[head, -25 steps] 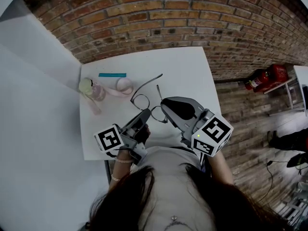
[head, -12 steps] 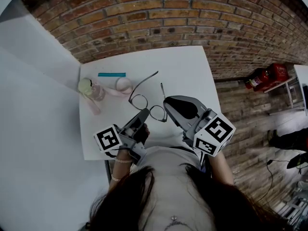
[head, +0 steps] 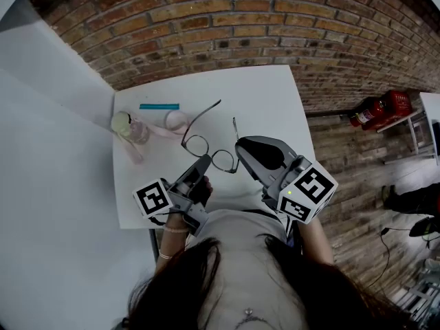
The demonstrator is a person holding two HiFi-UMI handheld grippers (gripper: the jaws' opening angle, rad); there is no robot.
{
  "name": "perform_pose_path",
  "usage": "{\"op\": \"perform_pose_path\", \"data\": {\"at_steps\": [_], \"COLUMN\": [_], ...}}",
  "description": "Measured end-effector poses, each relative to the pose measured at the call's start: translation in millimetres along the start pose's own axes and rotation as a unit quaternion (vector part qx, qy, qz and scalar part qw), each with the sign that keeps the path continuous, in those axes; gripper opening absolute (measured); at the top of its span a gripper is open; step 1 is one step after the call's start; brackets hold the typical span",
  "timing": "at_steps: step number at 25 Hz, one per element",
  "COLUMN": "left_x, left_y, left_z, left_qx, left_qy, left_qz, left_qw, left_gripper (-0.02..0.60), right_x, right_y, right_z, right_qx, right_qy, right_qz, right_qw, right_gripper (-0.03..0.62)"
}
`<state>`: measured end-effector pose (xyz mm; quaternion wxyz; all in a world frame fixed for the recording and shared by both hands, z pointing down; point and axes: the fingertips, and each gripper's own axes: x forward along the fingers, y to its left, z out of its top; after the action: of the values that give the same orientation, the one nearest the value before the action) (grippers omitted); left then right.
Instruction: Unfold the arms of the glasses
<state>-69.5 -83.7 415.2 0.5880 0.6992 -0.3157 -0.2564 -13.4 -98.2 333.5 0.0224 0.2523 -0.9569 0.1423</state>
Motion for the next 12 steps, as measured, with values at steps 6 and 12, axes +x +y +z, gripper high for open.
{"op": "perform_pose_path", "data": {"at_steps": [6,12], "left_x": [-0.7,-2.4], "left_y": [0.6,0.3], "left_z": [2.4,4.0], "left_qx": [-0.002,-0.010], "left_qy": [-0.004,-0.010], "left_qz": [-0.001,-0.006], "left_qw": [1.0000,0.9999], "left_gripper": [0.023,0.023], "right_x": [-1.5,-4.3], "right_y": [-1.8,-2.9], "right_z": [1.0,2.5], "right_qx": [0.000,0.003], "right_qy": [-0.002,-0.007], "right_qz": [-0.003,-0.006], "right_qw": [1.000,1.000], "right_gripper": [0.038,0.040]}}
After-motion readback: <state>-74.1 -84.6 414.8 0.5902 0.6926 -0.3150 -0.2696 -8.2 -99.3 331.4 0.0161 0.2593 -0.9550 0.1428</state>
